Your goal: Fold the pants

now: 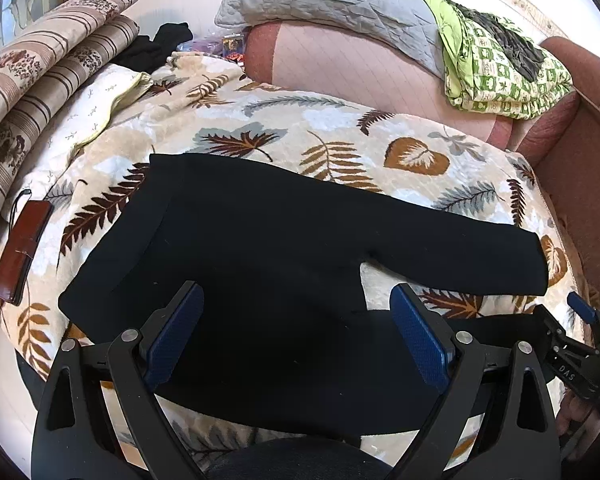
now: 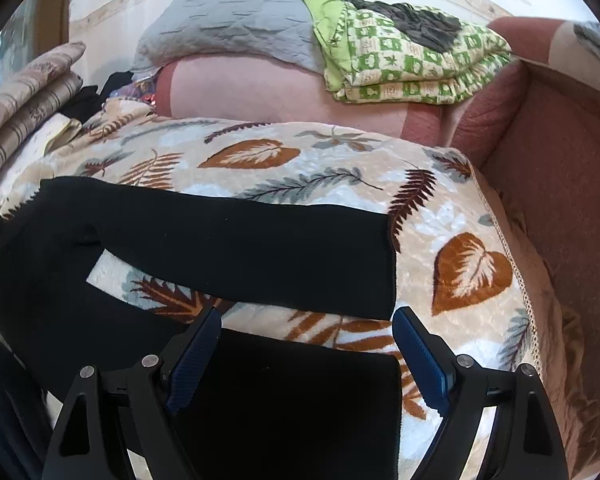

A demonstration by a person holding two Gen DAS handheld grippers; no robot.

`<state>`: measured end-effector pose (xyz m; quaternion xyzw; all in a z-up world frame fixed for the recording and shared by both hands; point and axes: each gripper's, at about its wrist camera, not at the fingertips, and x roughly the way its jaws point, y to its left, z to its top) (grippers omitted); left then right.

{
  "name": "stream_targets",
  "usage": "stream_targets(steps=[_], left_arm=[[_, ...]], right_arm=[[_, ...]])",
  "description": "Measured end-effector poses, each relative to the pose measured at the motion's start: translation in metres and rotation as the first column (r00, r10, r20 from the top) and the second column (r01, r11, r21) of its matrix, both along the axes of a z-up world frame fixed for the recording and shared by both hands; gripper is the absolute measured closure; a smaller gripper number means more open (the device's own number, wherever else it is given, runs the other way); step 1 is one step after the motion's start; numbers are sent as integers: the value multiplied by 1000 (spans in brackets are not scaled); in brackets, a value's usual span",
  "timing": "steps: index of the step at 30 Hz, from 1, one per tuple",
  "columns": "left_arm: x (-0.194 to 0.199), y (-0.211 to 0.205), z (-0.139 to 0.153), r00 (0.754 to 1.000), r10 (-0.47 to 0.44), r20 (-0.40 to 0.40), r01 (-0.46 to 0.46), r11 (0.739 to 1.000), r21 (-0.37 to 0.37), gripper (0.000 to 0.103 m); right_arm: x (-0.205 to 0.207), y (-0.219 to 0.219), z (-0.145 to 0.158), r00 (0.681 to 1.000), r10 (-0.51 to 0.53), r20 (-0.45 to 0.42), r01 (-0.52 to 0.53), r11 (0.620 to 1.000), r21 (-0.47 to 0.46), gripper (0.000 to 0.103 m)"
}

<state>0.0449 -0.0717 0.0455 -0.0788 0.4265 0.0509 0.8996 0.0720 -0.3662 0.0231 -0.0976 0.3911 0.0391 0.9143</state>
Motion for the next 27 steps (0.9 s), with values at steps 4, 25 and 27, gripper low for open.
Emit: stream_targets(steps=[4,25,27], left_arm=[[-1,1,1,1000,-3,1,3,1000,-4,9],[-10,-1,15,1000,-16,14,16,1000,-14,9],[-10,-1,15,1000,-17,13,17,1000,-16,9]], right_arm=[[0,1,-1,1000,-12,2,12,1000,-4,16],[-2,-1,6,998,-40,42,40,999,9,16],[-2,-1,7,998,-46,44,45,999,14,16]])
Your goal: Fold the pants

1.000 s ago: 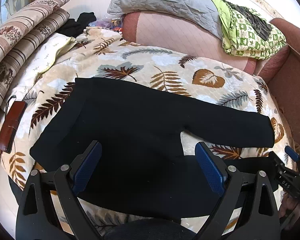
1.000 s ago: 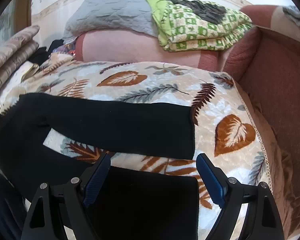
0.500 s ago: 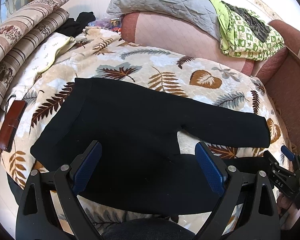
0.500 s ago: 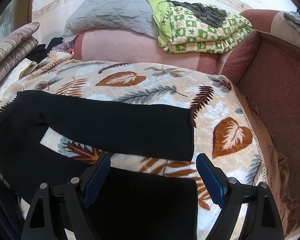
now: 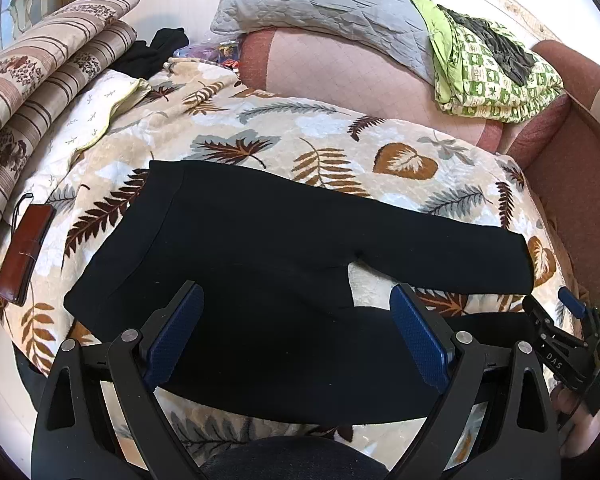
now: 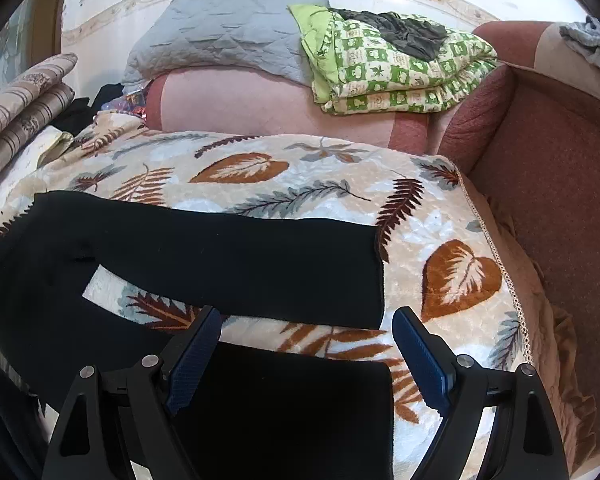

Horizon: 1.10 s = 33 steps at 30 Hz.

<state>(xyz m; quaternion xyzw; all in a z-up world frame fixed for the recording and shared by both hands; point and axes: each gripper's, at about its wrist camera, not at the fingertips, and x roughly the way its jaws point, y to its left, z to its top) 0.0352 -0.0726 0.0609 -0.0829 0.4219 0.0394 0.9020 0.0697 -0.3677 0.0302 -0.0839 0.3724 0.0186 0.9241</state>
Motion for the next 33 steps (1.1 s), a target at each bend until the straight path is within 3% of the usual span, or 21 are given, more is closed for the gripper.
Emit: stream_targets(steps=[12,33], left_arm=[[12,3,-18,999,5,-45,-5,1000,-16,9],[17,3,-22,998,-13,-57,11,999,-47,9]], right_arm=[[2,-1,0,1000,-10,0,10,1000,-6,16],[10,13,-8,1000,13,-2,-13,999,-51,16]])
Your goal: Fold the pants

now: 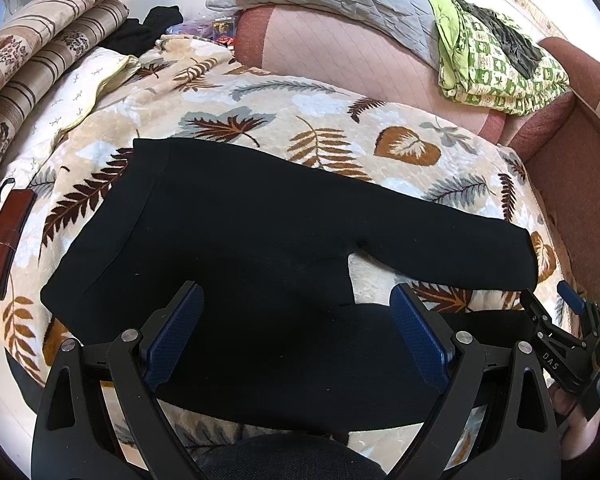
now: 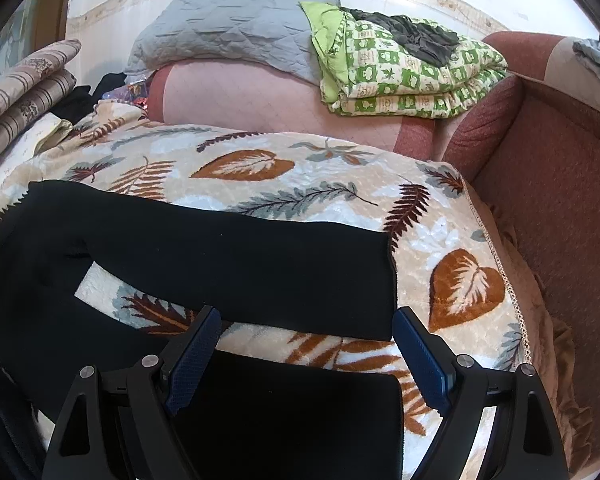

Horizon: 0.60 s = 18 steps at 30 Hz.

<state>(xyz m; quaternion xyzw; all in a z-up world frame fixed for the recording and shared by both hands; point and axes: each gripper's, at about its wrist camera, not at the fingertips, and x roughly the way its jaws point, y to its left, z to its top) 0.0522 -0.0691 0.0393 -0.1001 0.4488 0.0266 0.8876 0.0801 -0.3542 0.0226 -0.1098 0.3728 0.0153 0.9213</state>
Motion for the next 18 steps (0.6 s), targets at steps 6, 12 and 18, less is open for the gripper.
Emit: stream_targets(steps=[6,12,18], left_arm=[[0,1,0,1000,0,0,0,1000,3,9],[0,1,0,1000,1,-1,-1,1000,3,9],[1,3,0,1000,1,-1,-1,1000,1,9]], right_arm=[[-2,-4,2,1000,-12,8,12,1000,1,16],[-4,-9,3,1000,-26,18,26,1000,3,16],[-5,-15,7,998,-46,34,46,999,13,16]])
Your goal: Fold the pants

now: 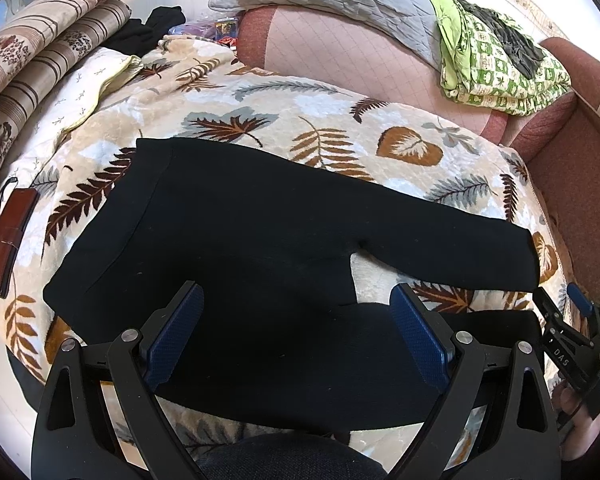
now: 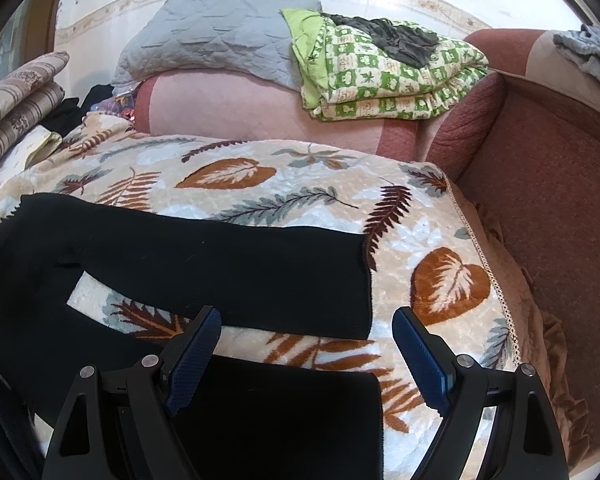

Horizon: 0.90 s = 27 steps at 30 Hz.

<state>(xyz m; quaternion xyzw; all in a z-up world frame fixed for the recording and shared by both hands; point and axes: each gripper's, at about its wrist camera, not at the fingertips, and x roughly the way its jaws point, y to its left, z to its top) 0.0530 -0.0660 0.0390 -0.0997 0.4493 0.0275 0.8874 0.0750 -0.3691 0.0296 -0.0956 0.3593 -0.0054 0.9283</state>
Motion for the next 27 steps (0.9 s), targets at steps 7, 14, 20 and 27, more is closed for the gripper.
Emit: stream_targets(steps=[7,14,20,27], left_arm=[[0,0,0,1000,-1,0,1,1000,-1,9],[-4,3,4,1000,-5,4,5,1000,-16,9],[-9,2,12,1000,-3,16,4,1000,-25,9],[-16,20,21,997,-46,60,56,981,-186,9]], right_arm=[[-1,-5,3,1000,-20,15,20,1000,12,16],[1,-8,3,999,-34,17,33,999,27,16],[1,-8,3,999,-32,19,31,999,32,16],[-1,-19,8,997,-68,30,65,996,66,16]])
